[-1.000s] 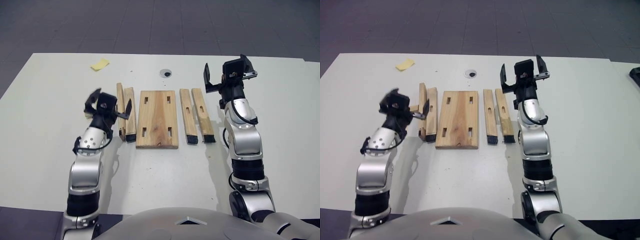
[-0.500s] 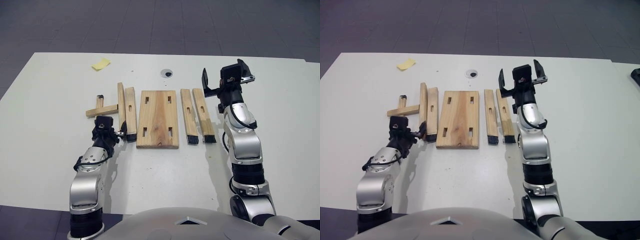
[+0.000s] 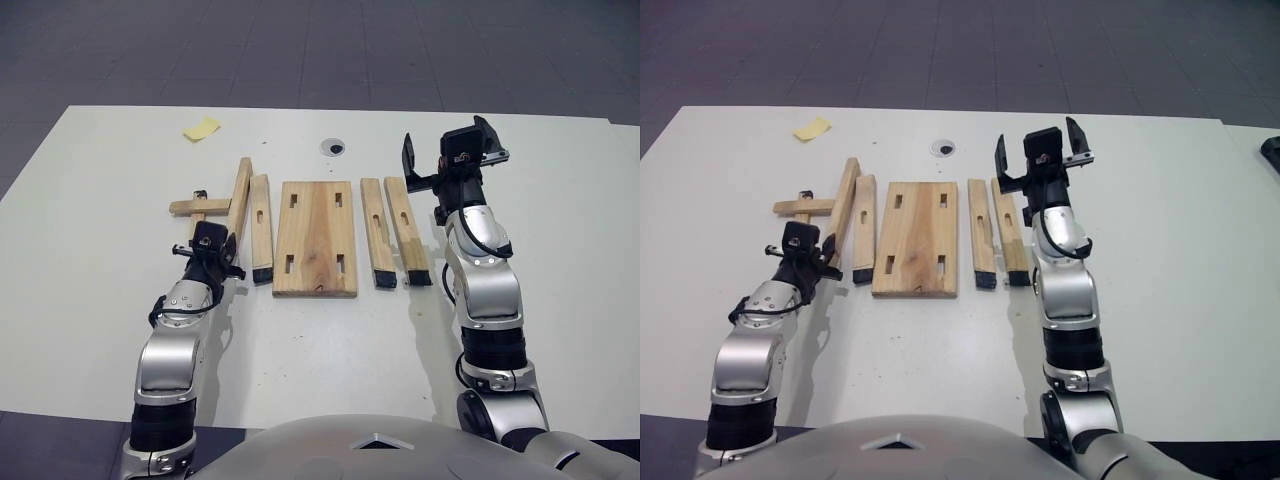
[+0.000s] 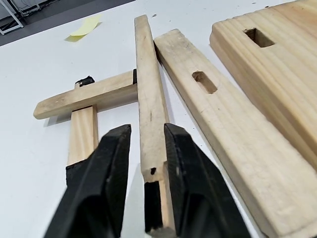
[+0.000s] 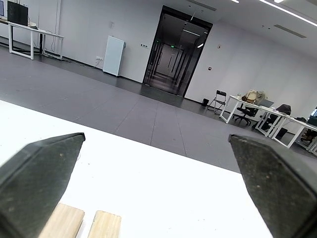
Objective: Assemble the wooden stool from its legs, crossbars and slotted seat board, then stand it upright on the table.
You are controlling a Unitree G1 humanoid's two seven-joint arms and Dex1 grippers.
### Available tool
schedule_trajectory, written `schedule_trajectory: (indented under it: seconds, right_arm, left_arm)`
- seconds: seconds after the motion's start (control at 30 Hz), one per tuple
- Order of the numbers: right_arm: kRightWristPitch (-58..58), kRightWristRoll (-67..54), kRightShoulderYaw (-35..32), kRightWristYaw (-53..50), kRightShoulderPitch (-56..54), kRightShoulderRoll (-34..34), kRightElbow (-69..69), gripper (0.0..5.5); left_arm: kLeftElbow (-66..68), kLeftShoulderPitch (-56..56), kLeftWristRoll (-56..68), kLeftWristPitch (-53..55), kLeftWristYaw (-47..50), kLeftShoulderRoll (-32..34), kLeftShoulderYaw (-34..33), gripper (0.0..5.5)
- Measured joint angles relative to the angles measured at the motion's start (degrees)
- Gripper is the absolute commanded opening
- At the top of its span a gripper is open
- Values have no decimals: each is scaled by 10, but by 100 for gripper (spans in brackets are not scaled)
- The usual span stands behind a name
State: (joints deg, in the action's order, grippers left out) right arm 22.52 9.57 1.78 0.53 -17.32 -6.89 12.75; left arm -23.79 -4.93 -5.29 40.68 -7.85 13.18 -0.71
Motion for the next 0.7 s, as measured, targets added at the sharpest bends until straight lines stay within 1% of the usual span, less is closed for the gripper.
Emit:
schedule_trajectory:
  seconds: [0.03,0.07,0.23,0.47,0.6,0.7]
  right_arm:
    - [0,0,0,0,0,0,0,540]
    - [0,0,0,0,0,0,0,540]
    - [0,0,0,1,-1,0,0,540]
    - [0,0,0,2,-4,0,-2,540]
    - [-1,0,0,2,-4,0,-3,540]
    - [-2,0,0,2,-5,-1,-4,540]
  left_arm:
    - [1,2,0,2,2,0,0,77]
    - [1,3,0,6,3,-1,-1,79]
    - [0,5,9,11,11,-12,-13,166]
    - [-2,13,33,14,20,-31,-44,266]
    - [-1,13,40,12,22,-34,-48,326]
    - [8,3,51,20,19,-38,-45,382]
